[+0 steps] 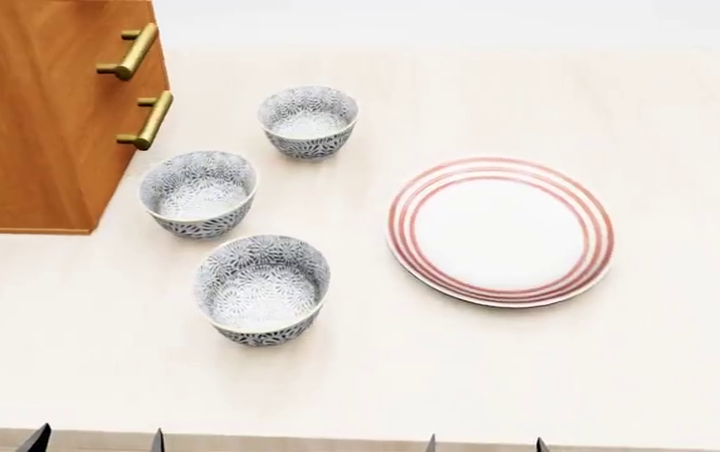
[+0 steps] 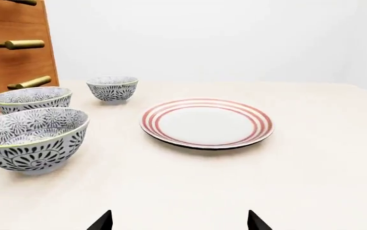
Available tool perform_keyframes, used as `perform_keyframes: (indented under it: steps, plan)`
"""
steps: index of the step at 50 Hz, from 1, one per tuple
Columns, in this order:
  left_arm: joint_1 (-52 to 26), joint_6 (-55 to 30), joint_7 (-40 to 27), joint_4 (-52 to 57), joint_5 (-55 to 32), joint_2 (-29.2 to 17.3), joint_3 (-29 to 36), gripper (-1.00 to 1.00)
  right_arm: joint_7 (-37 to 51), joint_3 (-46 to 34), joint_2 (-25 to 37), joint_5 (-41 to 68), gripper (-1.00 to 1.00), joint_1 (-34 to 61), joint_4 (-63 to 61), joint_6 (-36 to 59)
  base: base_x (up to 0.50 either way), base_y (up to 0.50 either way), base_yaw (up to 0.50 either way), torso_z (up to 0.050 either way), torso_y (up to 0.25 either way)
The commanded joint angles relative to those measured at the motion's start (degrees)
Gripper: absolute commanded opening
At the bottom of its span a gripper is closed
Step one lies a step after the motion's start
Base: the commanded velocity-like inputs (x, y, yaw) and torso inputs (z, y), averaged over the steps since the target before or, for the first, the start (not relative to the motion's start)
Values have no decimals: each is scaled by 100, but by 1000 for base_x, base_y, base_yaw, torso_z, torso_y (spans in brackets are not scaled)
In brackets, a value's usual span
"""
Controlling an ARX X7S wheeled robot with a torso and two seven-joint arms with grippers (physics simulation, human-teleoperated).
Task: Open the top drawer of the cabinet.
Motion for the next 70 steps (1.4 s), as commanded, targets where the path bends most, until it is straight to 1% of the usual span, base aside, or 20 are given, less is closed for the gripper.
perform_keyframes:
  steps: [1, 6, 10, 12, 47, 52, 56, 58, 59, 60, 61, 62, 63, 64, 65, 66, 67, 68, 69, 70]
  plan:
    - [1, 28, -105, 2, -23, -87, 118, 100, 94, -95, 79, 76, 100, 8, -13, 16, 0, 500, 0, 0, 0]
    - [-20, -38, -201, 1, -7, -109, 152, 100, 121, -127, 111, 126, 100, 12, 21, -8, 0, 480, 0, 0, 0]
    - [-87, -172, -340, -78, 131, -131, 215, 100, 171, -120, 120, 188, 100, 29, 37, 19, 0, 0, 0, 0, 0]
    - [-71, -123, -254, -64, 24, -158, 228, 100, 193, -128, 129, 201, 100, 25, 27, 12, 0, 0, 0, 11, 0]
    - [-168, -352, -403, -86, -201, -313, 406, 100, 395, -322, 291, 360, 100, 59, 65, -54, 0, 0, 0, 50, 60]
    - [-126, -165, -413, -81, -246, -323, 407, 100, 423, -344, 310, 380, 100, 62, 63, -43, 0, 0, 0, 50, 62]
    - [-172, -230, -478, -109, -283, -326, 373, 100, 441, -362, 324, 396, 100, 72, 77, -44, 0, 0, 0, 21, 26]
    - [-245, -600, -358, -40, -425, -393, 382, 100, 443, -329, 313, 463, 100, 105, 126, -77, 0, 0, 0, 0, 0]
    - [-515, -1460, -672, 106, -597, -353, 111, 100, 415, -280, 312, 652, 100, 190, 79, 234, 0, 0, 0, 0, 0]
    - [-656, -2185, -560, 406, -1102, -373, -111, 100, 305, -217, 342, 1024, 100, 242, -197, 691, 0, 0, 0, 0, 0]
    - [-872, -2838, -756, 1166, -1358, -464, -351, 100, 458, -255, 523, 1016, 100, 319, -1057, 1335, 0, 0, 0, 0, 0]
    - [-869, -2868, -768, 1200, -1370, -471, -352, 100, 570, -263, 611, 1017, 100, 414, -1642, 1705, 0, 0, 0, 0, 0]
    - [-1115, -3481, -939, 1949, -1491, -597, -417, 100, 641, -207, 667, 1171, 100, 564, -2085, 2151, 0, 0, 0, 0, 0]
    - [-1263, -3814, -1015, 2305, -1652, -621, -521, 100, 703, -174, 710, 1261, 100, 722, -2378, 2473, 0, 0, 0, 0, 0]
    - [-1602, -4609, -1236, 2932, -1866, -702, -621, 100, 886, -131, 795, 1375, 100, 1125, -2896, 3213, 0, 0, 0, 0, 0]
    - [-1609, -4645, -1249, 2960, -1882, -705, -627, 100, 897, -129, 799, 1386, 100, 1133, -2920, 3244, 0, 0, 0, 0, 0]
    - [-1888, -5351, -1333, 3463, -2216, -751, -753, 100, 997, 27, 818, 1697, 100, 1514, -3264, 3918, 0, 0, 0, 0, 0]
    - [-2009, -5670, -1400, 3697, -2303, -805, -740, 100, 1048, 105, 827, 1861, 100, 1680, -3447, 4242, 0, 0, 0, 0, 0]
    - [-2054, -5817, -1430, 3828, -2383, -801, -780, 100, 1072, 150, 831, 1955, 100, 1763, -3547, 4398, 0, 0, 0, 0, 0]
    - [-2193, -6296, -1477, 4132, -2579, -852, -789, 100, 1190, 298, 837, 2188, 100, 2009, -3832, 4867, 0, 0, 0, 0, 0]
